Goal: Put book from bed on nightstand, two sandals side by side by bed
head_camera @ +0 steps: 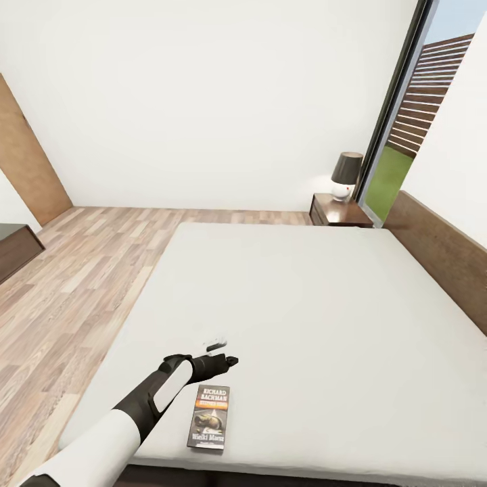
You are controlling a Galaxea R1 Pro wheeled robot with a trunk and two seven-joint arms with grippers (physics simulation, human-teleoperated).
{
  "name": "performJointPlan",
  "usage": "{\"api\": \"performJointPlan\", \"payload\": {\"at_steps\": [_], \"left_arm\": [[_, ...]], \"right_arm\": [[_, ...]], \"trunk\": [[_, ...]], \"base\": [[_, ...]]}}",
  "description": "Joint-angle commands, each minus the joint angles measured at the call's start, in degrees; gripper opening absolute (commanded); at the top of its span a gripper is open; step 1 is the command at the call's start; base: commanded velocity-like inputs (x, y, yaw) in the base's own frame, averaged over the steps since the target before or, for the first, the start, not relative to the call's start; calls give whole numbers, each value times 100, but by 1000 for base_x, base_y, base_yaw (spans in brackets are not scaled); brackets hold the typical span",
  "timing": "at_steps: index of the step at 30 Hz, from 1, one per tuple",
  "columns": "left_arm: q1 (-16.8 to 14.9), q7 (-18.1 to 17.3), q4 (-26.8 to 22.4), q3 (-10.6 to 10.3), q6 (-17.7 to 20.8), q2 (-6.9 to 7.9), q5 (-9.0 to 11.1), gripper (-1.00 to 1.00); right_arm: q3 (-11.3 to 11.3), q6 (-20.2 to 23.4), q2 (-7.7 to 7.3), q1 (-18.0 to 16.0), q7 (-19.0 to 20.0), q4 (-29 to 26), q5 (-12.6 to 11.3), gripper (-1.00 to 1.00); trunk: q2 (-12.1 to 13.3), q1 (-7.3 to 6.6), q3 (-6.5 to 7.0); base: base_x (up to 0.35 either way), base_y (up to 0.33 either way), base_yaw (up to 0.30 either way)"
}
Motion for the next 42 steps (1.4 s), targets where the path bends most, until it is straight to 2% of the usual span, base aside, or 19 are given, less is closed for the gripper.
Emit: {"api": "performJointPlan", "payload": {"at_steps": [1,42], "left_arm": [[-5,33,-6,-12,14,2,49,100],[-5,33,-6,-12,12,4,49,100]], "right_arm": [[-1,-9,-1,-7,29,15,-44,100],[-1,-15,-2,-7,21,15,-41,100]], "trunk": [[-11,3,-12],[-11,3,-366]], "base": [[0,0,0],[0,0,0]]}}
